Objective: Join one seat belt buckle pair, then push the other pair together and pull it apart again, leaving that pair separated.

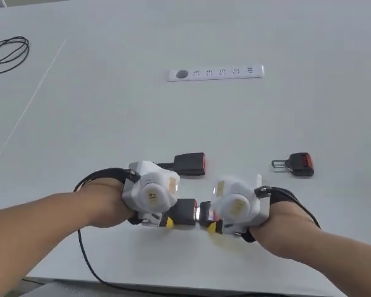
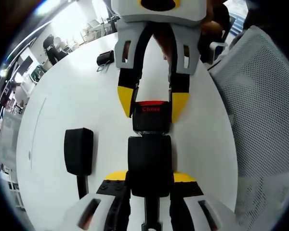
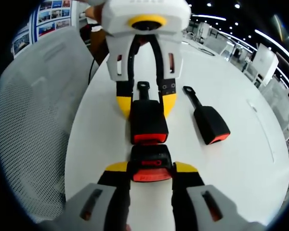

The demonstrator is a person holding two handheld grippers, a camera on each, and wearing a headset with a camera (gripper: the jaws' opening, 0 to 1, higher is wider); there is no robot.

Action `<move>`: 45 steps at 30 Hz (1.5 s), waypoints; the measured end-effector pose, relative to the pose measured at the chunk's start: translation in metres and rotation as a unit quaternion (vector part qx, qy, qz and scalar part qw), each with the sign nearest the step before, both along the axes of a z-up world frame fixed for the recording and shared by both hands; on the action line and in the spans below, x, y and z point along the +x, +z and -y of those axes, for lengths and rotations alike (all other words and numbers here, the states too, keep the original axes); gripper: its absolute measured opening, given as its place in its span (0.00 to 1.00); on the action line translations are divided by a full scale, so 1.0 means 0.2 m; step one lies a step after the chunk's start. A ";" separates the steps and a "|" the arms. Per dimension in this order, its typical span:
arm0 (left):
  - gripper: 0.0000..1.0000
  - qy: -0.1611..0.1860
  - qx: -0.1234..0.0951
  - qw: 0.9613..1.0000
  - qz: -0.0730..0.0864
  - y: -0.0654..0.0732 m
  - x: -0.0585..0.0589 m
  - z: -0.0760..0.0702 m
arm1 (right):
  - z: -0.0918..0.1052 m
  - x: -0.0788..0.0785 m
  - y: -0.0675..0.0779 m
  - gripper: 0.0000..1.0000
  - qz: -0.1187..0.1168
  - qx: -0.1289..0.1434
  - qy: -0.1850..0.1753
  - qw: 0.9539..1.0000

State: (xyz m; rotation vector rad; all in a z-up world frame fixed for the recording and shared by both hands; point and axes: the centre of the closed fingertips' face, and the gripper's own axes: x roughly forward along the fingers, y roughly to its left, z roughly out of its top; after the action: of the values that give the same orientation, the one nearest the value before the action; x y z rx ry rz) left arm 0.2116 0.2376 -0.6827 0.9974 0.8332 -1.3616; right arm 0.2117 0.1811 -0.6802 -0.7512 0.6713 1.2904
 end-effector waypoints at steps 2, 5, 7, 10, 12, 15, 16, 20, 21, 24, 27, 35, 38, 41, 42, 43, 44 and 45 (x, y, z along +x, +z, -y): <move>0.30 0.006 -0.001 1.000 0.001 0.00 0.00 -0.01 | 0.01 0.00 -0.01 0.30 -0.003 -0.011 0.001 1.000; 0.30 0.004 0.000 1.000 0.000 0.00 0.00 0.00 | 0.01 0.00 -0.01 0.30 -0.005 -0.012 0.002 1.000; 0.30 0.004 0.002 1.000 0.000 0.00 0.00 0.00 | 0.01 0.00 -0.01 0.30 -0.004 -0.014 0.002 1.000; 0.30 0.023 0.013 1.000 -0.002 0.00 0.01 -0.01 | 0.04 0.01 0.00 0.30 0.003 0.000 0.016 1.000; 0.30 0.021 0.002 1.000 -0.004 0.00 0.01 -0.02 | 0.04 0.00 0.00 0.30 0.001 0.000 0.017 1.000; 0.30 0.020 -0.015 1.000 -0.009 0.00 0.01 -0.03 | 0.04 0.01 0.00 0.29 -0.005 0.002 0.018 1.000; 0.30 0.017 -0.015 1.000 -0.008 0.00 0.01 -0.02 | 0.04 0.00 0.00 0.29 -0.006 0.003 0.019 1.000; 0.30 0.021 -0.018 1.000 -0.013 0.00 0.01 -0.02 | 0.04 0.00 0.00 0.29 -0.022 0.006 0.013 1.000; 0.30 0.022 -0.020 0.999 -0.015 0.00 0.01 -0.02 | 0.05 0.00 0.00 0.29 -0.025 0.007 0.012 1.000; 0.30 0.020 -0.019 1.000 -0.015 0.00 0.01 -0.01 | 0.05 -0.01 0.01 0.30 -0.027 0.007 0.013 1.000; 0.30 0.019 -0.019 1.000 -0.011 0.00 0.01 -0.01 | 0.04 -0.01 0.00 0.30 -0.030 0.006 0.013 0.999; 0.31 0.016 -0.011 1.000 -0.009 0.01 0.01 -0.01 | 0.04 -0.01 0.01 0.31 -0.027 0.010 0.021 0.999; 0.32 0.014 -0.002 1.000 -0.008 0.01 0.01 0.00 | 0.04 0.00 0.01 0.32 -0.034 0.015 0.016 0.999; 0.33 0.014 -0.004 1.000 -0.003 0.01 0.01 0.00 | 0.04 0.00 0.01 0.33 -0.038 0.018 0.019 0.999; 0.33 0.015 -0.007 1.000 -0.002 0.01 0.01 -0.01 | 0.04 0.00 0.00 0.33 -0.040 0.018 0.020 0.999; 0.33 0.015 -0.010 1.000 -0.002 0.01 0.01 0.00 | 0.04 0.00 0.01 0.33 -0.041 0.018 0.019 0.999; 0.33 0.014 -0.011 1.000 -0.002 0.01 0.01 0.00 | 0.04 0.00 0.01 0.33 -0.041 0.018 0.018 0.999; 0.33 0.015 -0.011 1.000 -0.003 0.01 0.02 0.00 | 0.04 0.00 0.01 0.33 -0.040 0.018 0.019 0.999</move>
State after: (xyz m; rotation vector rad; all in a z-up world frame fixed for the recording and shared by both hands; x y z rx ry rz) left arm 0.2150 0.2386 -0.6812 0.9595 0.8331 -1.3464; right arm 0.2111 0.1738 -0.6788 -0.6898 0.6986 1.3697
